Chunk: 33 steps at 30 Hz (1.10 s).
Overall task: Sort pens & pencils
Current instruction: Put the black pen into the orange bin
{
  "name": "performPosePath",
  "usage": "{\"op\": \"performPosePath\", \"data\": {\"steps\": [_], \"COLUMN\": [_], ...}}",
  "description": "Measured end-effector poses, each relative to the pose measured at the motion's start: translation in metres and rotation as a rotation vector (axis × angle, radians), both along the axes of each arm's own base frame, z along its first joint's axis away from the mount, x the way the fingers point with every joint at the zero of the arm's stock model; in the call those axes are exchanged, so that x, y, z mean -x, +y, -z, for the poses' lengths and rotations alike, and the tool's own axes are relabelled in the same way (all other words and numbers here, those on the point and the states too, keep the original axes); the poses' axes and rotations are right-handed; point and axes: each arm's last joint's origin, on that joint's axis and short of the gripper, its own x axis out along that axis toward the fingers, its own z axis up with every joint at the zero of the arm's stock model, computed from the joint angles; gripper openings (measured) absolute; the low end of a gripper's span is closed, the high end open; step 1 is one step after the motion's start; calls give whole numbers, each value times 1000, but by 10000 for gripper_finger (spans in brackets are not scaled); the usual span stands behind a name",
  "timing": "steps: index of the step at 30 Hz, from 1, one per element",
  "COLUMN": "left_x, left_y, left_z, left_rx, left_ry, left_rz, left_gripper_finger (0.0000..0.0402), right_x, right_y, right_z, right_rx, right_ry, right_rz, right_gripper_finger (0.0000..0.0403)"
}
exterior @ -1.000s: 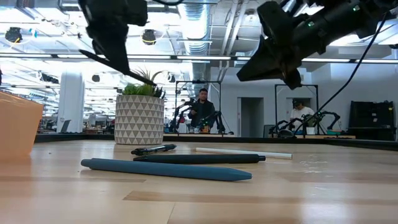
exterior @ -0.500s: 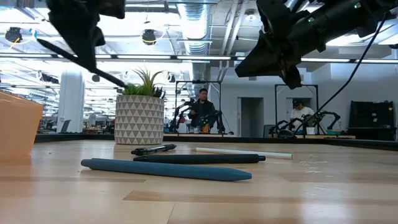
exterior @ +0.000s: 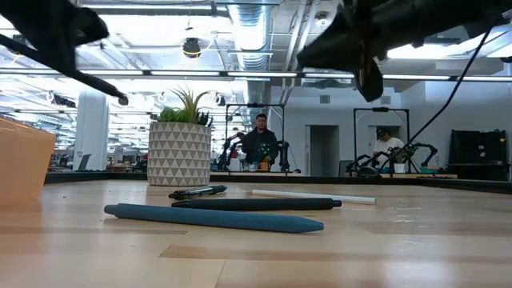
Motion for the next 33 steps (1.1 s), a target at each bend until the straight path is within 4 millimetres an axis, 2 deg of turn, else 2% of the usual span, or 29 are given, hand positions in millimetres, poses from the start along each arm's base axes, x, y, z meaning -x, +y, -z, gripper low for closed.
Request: {"op": "performPosePath", "data": {"steps": [11, 19, 23, 28, 33], "left_x": [43, 68, 76, 82, 84], "left_y": [-55, -88, -92, -81, -76], "left_z": [-1, -4, 17, 54, 67], "left_rx": [19, 17, 13, 12, 10], "left_ry": [-31, -225, -253, -213, -223], "left_rz": [265, 453, 488, 421, 390], "left_gripper_finger": [19, 19, 19, 19, 19], "right_x": [5, 10, 10, 9, 9], "right_y": [26, 36, 35, 33, 32], "right_z": [-16, -16, -15, -14, -14], "right_rx": [-58, -22, -11, -5, -5], "right_ry": [-161, -163, -159, -148, -148], "right_rz": [-84, -39, -33, -27, -22], "right_gripper_finger": [67, 67, 67, 67, 67]}}
